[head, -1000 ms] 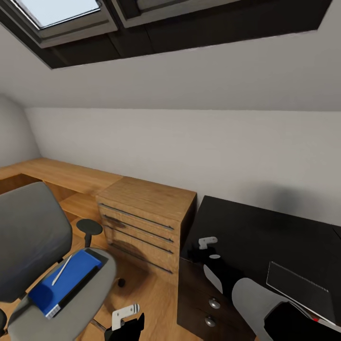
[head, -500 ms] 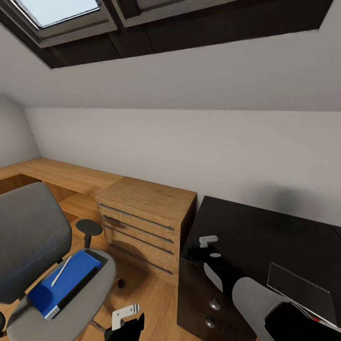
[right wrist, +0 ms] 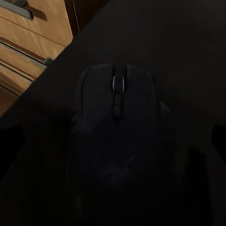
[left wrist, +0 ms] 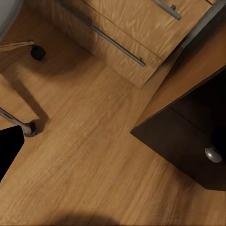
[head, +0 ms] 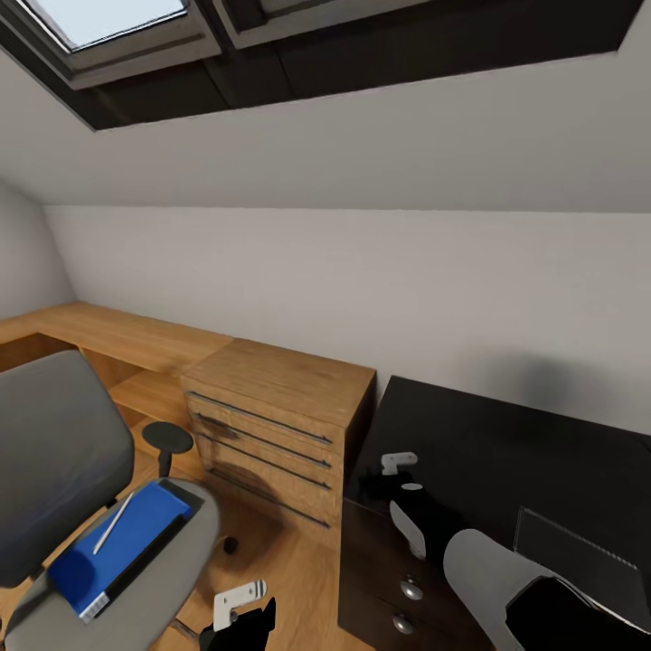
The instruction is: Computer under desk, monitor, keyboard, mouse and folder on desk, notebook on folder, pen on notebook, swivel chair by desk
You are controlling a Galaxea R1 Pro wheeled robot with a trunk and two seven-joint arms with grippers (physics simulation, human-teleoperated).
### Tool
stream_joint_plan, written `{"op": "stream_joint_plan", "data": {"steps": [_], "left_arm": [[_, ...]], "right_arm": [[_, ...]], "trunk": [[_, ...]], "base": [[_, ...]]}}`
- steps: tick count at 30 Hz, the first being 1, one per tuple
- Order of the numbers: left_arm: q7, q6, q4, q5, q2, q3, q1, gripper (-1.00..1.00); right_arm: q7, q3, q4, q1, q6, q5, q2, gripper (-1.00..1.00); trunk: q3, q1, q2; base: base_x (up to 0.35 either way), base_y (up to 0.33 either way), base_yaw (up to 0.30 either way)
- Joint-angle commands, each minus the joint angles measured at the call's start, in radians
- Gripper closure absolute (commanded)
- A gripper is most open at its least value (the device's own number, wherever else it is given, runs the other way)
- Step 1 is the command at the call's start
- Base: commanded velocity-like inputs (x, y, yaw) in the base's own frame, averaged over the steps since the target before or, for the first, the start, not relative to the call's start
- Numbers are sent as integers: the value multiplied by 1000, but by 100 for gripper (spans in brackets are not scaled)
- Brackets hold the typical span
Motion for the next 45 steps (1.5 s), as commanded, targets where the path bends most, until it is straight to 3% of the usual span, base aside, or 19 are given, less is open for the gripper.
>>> {"op": "stream_joint_plan", "data": {"steps": [1,17,18,32,45], "left_arm": [[7,3,-2,9,0,-1,0,-100],[7,3,-2,10,0,-1,0,-100],[7,3,-2,10,0,-1,0,-100],[7,3,-2,10,0,-1,0,-100],[7,3,-2,9,0,-1,0,-100]], "right_arm": [[-7,8,-2,-1,7,-7,0,-100],[-8,8,-1,-2,37,-7,1,-100],[-8,8,-1,-2,37,-7,1,100],[-10,8,-4,-2,36,-7,2,100],[-19,-7,-47,-2,34,-7,3,100]], "trunk": [[-1,0,-1],[-1,0,-1],[-1,0,-1],[-1,0,-1],[40,-50,90]], "base": [[75,0,0],[8,0,0],[0,0,0],[0,0,0],[0,0,0]]}}
